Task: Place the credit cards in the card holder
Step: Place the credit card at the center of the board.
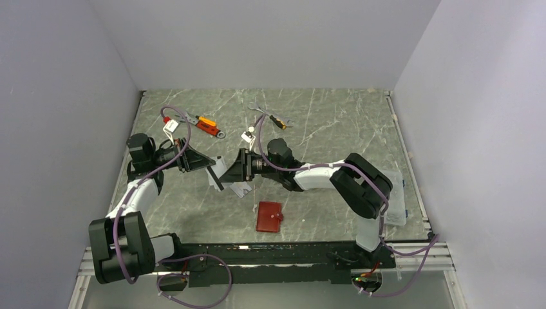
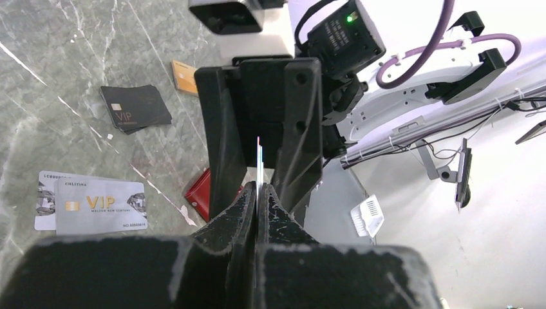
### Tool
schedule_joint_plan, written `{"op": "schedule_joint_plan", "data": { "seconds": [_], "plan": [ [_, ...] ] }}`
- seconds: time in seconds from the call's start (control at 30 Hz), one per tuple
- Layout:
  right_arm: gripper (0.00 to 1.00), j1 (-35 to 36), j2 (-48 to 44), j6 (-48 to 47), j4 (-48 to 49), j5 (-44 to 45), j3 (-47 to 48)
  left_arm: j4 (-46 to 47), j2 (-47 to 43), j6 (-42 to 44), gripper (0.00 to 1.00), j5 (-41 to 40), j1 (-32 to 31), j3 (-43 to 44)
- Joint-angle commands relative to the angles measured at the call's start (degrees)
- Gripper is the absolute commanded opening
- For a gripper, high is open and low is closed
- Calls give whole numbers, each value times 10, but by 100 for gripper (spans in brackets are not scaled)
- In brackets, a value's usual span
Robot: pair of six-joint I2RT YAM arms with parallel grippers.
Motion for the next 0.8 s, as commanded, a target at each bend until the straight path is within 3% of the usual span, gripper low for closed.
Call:
{"op": "schedule_joint_plan", "data": {
  "seconds": [0.0, 0.1, 0.2, 0.43, 0.77],
  "plan": [
    [45, 6, 0, 0, 38, -8, 29, 37, -21, -15, 0, 11, 0, -1],
    [26, 6, -1, 0, 32, -10, 36, 48, -20, -22, 0, 12, -1, -3],
    [12, 5, -3, 5, 34, -5, 27, 41, -24, -19, 7, 11, -1, -2],
    [4, 6, -12, -2, 20, -6, 9, 4, -27, 4, 17, 9, 0, 10],
    [2, 7, -25, -33, -22, -10, 16, -13, -27, 8, 17, 11, 8, 20]
  ]
}}
